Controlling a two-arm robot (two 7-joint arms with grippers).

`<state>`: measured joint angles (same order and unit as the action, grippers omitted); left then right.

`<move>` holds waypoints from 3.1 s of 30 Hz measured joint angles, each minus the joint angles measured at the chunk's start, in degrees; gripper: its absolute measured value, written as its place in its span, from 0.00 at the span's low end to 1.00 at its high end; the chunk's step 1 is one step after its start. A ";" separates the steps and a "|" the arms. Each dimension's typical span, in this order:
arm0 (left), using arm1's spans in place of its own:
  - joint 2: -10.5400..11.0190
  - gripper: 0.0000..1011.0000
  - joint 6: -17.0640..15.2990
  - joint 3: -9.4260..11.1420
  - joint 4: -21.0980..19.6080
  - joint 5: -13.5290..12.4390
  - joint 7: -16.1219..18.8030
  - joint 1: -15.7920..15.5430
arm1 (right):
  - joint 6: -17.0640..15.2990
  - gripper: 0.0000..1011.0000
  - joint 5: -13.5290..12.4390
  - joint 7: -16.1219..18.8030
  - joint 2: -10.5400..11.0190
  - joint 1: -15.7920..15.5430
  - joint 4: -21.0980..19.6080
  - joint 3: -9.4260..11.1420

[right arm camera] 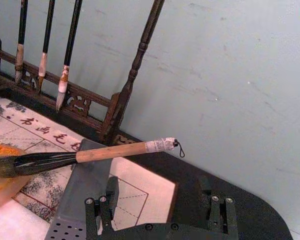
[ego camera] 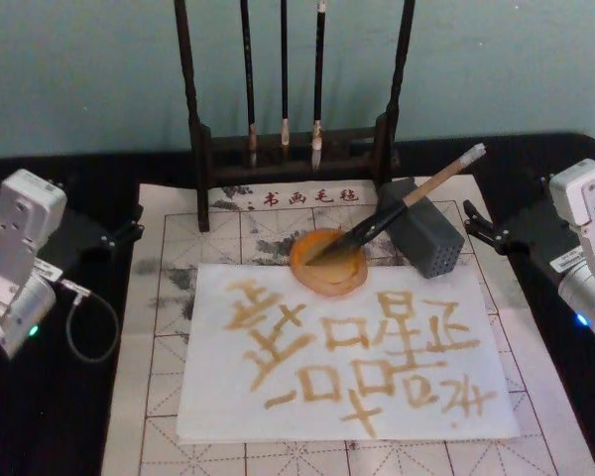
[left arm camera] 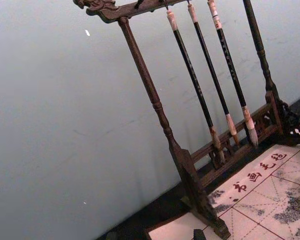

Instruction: Pick up the brush from the inkstone, write on the paper, then place the brush back to its original position.

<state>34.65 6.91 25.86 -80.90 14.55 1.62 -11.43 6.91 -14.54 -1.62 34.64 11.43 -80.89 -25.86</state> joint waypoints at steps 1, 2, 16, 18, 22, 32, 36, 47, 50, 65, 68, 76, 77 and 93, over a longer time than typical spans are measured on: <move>0.00 0.99 0.00 0.00 0.00 0.00 0.00 0.00 | 0.00 0.99 0.00 0.00 0.00 0.00 0.00 0.00; 0.00 0.99 0.00 0.00 0.00 0.00 0.00 0.00 | 0.00 0.99 0.00 0.00 0.00 0.00 0.00 0.00; 0.00 0.99 0.00 0.00 0.00 0.00 0.00 0.00 | 0.00 0.99 -0.01 0.00 0.00 0.00 0.00 0.00; 0.00 0.99 0.00 0.00 0.00 0.00 0.00 0.00 | 0.00 0.99 -0.01 0.00 0.00 0.00 0.00 0.00; 0.00 0.99 0.00 0.00 0.00 0.00 0.00 0.00 | 0.00 0.99 0.00 0.00 0.00 0.00 0.00 -0.01; 0.00 0.99 0.00 0.00 0.00 0.00 0.00 0.00 | 0.00 0.99 -0.01 0.00 0.00 0.00 0.00 0.00; 0.00 0.99 0.00 0.00 0.00 0.00 0.00 0.00 | 0.00 0.99 -0.01 0.00 0.00 0.00 0.00 0.00; 0.00 0.99 0.00 0.00 0.00 0.00 0.00 0.00 | -0.01 0.99 -0.01 0.00 0.00 0.00 0.00 0.00; 0.00 0.99 0.00 0.00 0.00 0.00 0.00 0.00 | -0.01 0.99 -0.01 0.00 0.00 0.00 0.00 0.00; 0.00 0.99 0.00 0.00 0.00 0.00 0.00 0.00 | 0.00 0.99 -0.01 0.00 0.00 0.00 0.00 0.00; 0.00 0.99 0.00 0.00 0.00 0.00 0.00 0.00 | 0.00 0.99 -0.01 0.02 -0.01 0.00 0.00 0.02; 0.00 0.99 0.00 0.00 0.00 0.00 0.00 0.00 | -2.12 0.99 -4.41 3.44 -0.62 -1.38 -1.73 2.75; 0.00 0.99 0.00 0.00 0.00 0.00 0.00 0.00 | -2.89 0.99 -5.92 4.49 -0.81 -1.65 -2.13 3.47; 0.00 0.99 0.00 0.00 0.00 0.00 0.00 0.00 | -17.54 0.99 -26.49 13.22 -7.73 -2.10 -2.50 11.86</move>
<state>34.65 6.91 25.86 -80.90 14.55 1.62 -11.43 -10.63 -41.03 11.59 26.92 9.33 -83.40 -14.00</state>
